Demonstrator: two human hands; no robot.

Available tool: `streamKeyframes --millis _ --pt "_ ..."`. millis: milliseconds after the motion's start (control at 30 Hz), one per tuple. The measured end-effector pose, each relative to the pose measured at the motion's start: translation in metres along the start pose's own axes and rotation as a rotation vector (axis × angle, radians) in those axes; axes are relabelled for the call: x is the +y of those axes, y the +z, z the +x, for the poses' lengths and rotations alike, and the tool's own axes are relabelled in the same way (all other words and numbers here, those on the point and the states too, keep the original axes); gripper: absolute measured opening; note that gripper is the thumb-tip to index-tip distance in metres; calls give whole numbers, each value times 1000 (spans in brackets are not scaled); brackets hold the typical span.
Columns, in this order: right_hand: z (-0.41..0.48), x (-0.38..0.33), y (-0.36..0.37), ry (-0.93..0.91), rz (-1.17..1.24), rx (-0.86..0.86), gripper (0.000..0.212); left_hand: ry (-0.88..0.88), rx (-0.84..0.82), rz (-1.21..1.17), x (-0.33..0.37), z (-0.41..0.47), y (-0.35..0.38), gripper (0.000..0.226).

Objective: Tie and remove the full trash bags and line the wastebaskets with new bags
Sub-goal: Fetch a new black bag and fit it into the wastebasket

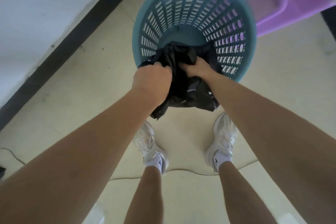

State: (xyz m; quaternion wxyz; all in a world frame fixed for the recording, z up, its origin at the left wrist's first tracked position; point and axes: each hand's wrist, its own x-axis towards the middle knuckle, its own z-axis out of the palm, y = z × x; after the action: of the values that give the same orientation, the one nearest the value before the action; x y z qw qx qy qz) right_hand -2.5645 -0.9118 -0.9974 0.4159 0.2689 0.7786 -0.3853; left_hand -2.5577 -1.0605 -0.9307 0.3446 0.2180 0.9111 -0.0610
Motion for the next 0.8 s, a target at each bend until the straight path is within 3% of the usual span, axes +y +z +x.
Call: streamKeyframes --millis 67,167,233,333,400,500,600,800 --pt "-5 2 -11 -55 -106 9 45 -11 -52 48 2 11 -6 22" --pt "-32 0 -36 -213 -468 288 35 -69 -44 10 0 17 -13 23" --pt "-49 0 -60 -274 -583 438 32 -132 -3 -34 -1 19 -16 29" --pt "-62 12 -97 -211 -574 610 41 -254 13 -81 -7 21 -19 39" --pt "-62 27 -114 -70 -395 685 40 -367 2 -149 -16 22 -21 43" --pt "-59 45 -112 113 -87 555 37 -527 -58 -553 -24 21 -20 55" --pt "-66 49 -87 73 -19 502 35 -576 51 -1161 -20 13 -19 68" --pt "-107 36 -57 -160 -32 474 70 -395 247 -975 -16 -37 -23 69"
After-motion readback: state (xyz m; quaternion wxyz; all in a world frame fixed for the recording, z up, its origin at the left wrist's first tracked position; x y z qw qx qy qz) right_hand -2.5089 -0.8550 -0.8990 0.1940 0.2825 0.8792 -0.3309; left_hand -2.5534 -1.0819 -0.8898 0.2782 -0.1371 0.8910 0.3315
